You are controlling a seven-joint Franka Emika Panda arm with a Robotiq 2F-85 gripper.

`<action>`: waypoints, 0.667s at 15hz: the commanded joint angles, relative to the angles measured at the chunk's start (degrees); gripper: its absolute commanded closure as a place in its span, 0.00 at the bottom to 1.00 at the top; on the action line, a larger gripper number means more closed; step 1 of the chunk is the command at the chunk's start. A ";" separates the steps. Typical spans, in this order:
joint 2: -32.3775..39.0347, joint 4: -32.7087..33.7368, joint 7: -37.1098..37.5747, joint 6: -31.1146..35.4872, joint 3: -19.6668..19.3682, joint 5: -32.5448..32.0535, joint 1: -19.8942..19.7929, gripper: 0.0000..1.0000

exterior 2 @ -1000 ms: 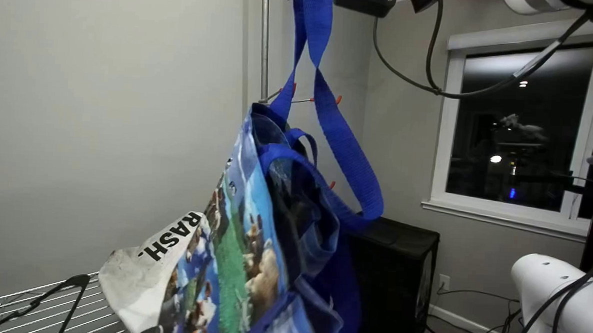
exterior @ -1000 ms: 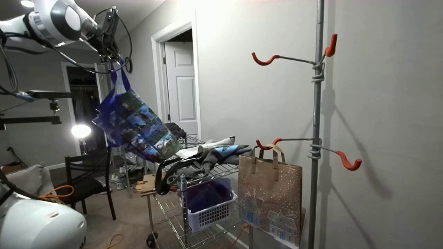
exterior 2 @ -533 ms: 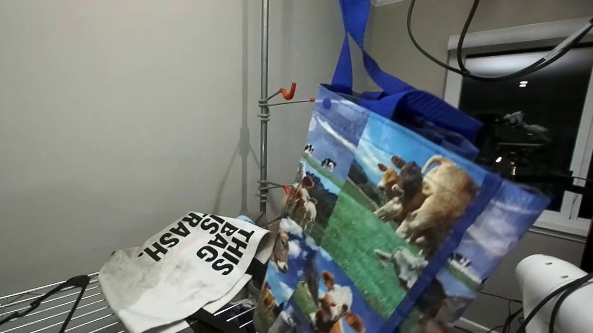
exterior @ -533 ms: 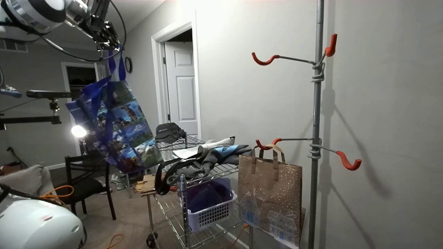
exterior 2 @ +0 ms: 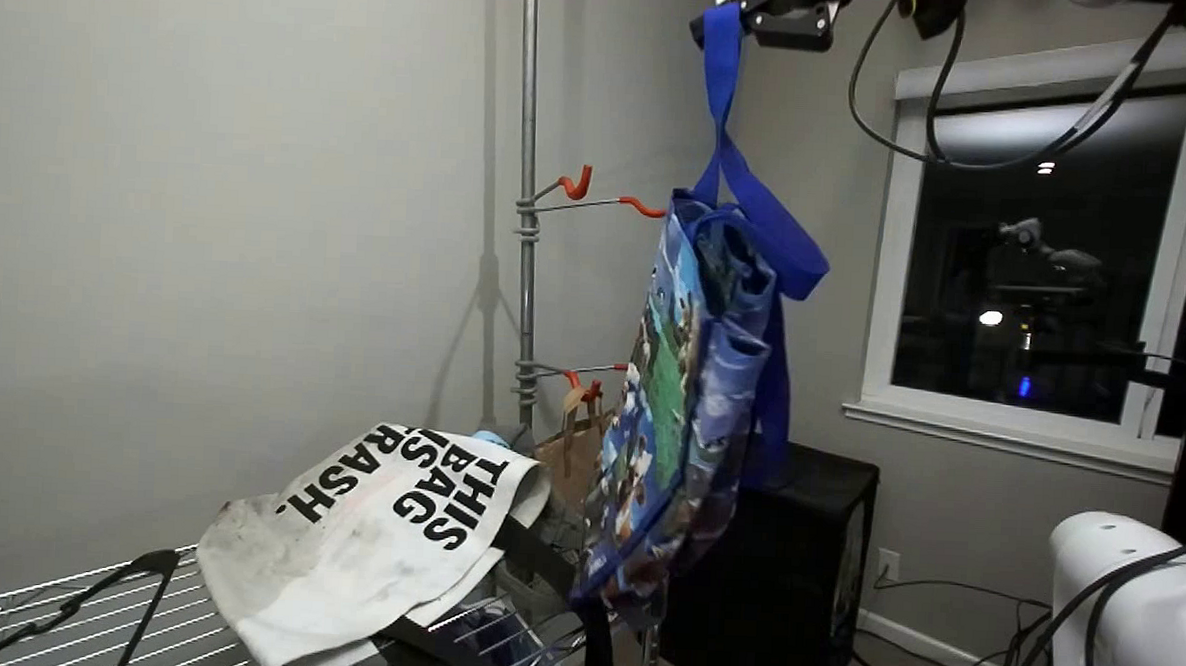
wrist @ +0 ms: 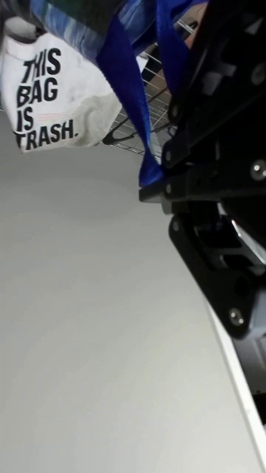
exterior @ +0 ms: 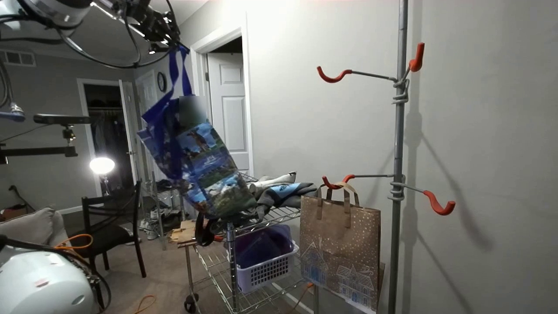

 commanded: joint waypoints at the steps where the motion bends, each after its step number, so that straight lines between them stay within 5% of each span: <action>1: -3.72 -2.75 3.42 -3.58 -4.16 -1.01 -4.12 1.00; 10: -10.71 -6.76 8.73 -7.78 -8.56 -7.47 -14.45 1.00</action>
